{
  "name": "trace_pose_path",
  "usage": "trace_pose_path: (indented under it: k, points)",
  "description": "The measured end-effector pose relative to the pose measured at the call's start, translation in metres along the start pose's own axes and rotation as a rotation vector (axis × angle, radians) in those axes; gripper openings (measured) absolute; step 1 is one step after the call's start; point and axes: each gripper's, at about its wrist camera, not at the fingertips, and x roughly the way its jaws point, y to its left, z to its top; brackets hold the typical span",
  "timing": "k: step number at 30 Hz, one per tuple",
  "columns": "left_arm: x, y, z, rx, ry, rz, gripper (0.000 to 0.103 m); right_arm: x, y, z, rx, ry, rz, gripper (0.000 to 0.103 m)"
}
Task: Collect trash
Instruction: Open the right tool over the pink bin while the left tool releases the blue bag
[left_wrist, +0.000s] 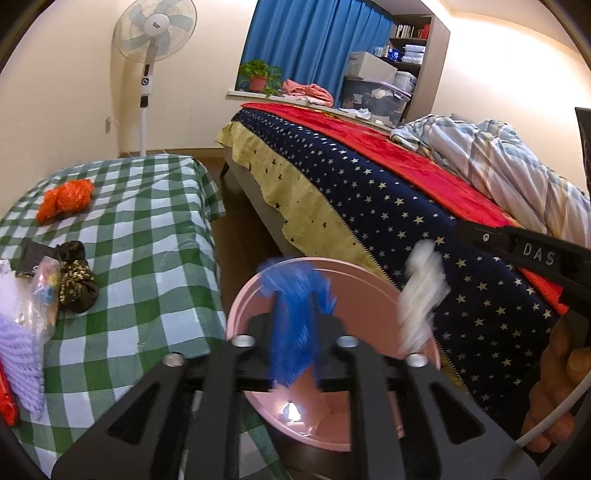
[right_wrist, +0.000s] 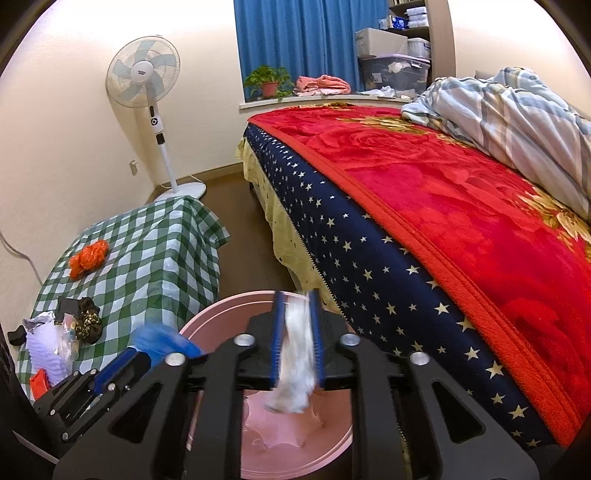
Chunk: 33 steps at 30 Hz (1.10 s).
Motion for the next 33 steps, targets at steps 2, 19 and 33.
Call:
trace_pose_path:
  k: [2,19,33]
  points:
    - [-0.002,0.002,0.000,-0.004,-0.002,0.007,0.019,-0.001,0.000,0.000,-0.001,-0.007,-0.009,0.034]
    - [-0.034,0.017,0.001,0.000,-0.064,0.069,0.019,-0.020,0.016,-0.001,-0.059,-0.062,0.011,0.049]
    - [-0.071,0.038,-0.004,-0.013,-0.123,0.120,0.035,-0.050,0.038,0.000,-0.089,-0.145,0.063,0.088]
